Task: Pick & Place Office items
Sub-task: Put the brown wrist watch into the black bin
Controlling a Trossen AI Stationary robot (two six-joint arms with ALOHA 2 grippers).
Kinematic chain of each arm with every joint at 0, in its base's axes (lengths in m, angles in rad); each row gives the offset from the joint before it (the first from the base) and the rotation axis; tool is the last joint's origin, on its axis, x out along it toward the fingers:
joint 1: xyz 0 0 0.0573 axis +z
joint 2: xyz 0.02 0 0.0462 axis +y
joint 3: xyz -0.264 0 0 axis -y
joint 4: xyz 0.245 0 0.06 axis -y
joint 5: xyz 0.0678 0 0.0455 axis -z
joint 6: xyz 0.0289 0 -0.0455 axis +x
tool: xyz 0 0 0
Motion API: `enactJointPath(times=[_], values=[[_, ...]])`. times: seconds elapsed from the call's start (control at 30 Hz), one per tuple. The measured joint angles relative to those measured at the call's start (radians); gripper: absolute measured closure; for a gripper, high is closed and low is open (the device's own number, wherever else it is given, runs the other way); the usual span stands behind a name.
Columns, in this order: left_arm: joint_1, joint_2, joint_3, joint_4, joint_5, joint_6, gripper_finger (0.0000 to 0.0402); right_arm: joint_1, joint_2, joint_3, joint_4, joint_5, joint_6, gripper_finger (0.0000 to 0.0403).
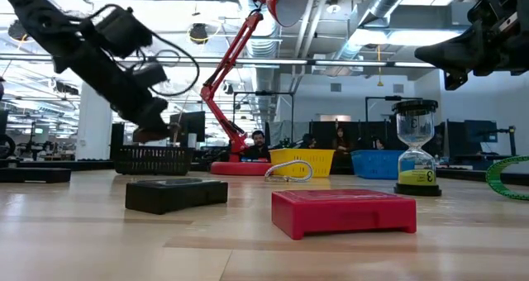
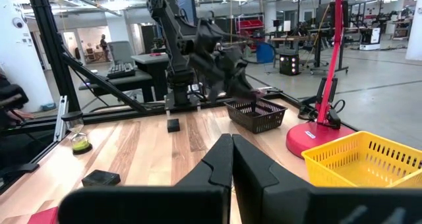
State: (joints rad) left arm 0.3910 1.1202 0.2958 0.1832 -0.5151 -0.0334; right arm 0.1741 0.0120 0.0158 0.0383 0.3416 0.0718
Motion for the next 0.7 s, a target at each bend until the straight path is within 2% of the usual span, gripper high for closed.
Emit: enactJointPath(times=[0.27, 0.47, 0.7], values=[[0.004, 0.116, 0.000, 0.005, -0.001, 0.032, 0.0366, 0.000, 0.000, 0.000, 0.000, 0.000, 0.000, 0.0403], [0.004, 0.167, 0.001, 0.006, -0.129, 0.033, 0.0359, 0.000, 0.000, 0.000, 0.000, 0.000, 0.000, 0.0403], [0.004, 0.173, 0.001, 0.006, -0.139, 0.051, 0.0345, 0.000, 0.000, 0.000, 0.000, 0.000, 0.000, 0.0403]])
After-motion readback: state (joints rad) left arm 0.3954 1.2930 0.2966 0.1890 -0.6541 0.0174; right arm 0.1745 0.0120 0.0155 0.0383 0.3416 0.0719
